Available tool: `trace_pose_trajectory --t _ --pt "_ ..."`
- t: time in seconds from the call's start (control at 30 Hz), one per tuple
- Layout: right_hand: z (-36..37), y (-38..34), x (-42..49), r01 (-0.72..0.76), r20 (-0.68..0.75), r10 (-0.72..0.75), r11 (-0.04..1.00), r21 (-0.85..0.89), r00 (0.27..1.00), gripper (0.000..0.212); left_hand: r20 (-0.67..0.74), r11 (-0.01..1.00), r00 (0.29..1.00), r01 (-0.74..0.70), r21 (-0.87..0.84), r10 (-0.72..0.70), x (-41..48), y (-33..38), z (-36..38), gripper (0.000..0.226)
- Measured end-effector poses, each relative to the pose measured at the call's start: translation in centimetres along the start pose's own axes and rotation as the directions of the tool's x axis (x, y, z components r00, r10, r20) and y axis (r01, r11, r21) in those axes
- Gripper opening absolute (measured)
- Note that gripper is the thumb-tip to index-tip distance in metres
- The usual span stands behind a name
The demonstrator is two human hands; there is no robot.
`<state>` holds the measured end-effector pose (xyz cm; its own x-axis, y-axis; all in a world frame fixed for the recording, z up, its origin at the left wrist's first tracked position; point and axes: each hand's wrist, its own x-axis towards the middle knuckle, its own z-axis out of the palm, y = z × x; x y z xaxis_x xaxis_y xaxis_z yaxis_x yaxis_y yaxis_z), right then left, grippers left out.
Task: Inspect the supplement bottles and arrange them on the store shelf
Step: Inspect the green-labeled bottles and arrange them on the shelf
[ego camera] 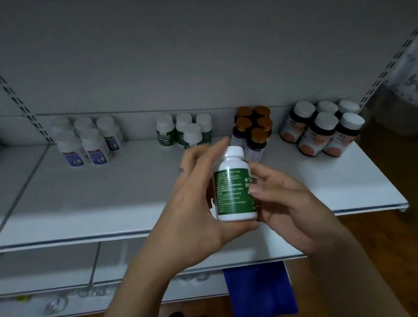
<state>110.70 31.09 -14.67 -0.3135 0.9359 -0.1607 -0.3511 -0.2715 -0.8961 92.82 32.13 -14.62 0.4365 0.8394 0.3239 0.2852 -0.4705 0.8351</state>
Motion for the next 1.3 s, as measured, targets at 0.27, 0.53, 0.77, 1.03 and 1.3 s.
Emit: trace_pose_trajectory --t 0.27,0.53,0.77,1.03,1.3 --pt "-0.5 -0.4 1.5 -0.013 0.175 -0.015 0.988 0.154 0.984 0.053 -0.044 0.997 0.997 -0.068 0.020 0.069 0.0 1.2 -0.8 0.105" --pt "0.0 -0.7 3.2 0.012 0.180 -0.037 0.990 0.142 0.983 0.051 -0.063 0.997 0.995 -0.072 0.028 0.073 0.9 0.4 -1.6 0.103" --pt "0.7 0.3 5.1 0.028 0.027 -0.028 1.000 -0.003 0.999 0.051 -0.008 0.989 1.000 -0.013 0.145 0.015 1.9 -2.9 -2.5 0.103" --pt "2.6 1.9 7.2 -0.010 -0.114 -0.004 0.992 -0.122 0.993 0.049 0.001 0.985 0.999 0.046 0.164 -0.047 1.9 -6.4 -4.2 0.094" --pt "4.0 2.6 8.1 -0.053 -0.017 0.053 0.998 -0.034 0.998 0.051 -0.031 0.994 0.993 0.113 -0.010 -0.113 1.3 -8.0 -6.9 0.097"
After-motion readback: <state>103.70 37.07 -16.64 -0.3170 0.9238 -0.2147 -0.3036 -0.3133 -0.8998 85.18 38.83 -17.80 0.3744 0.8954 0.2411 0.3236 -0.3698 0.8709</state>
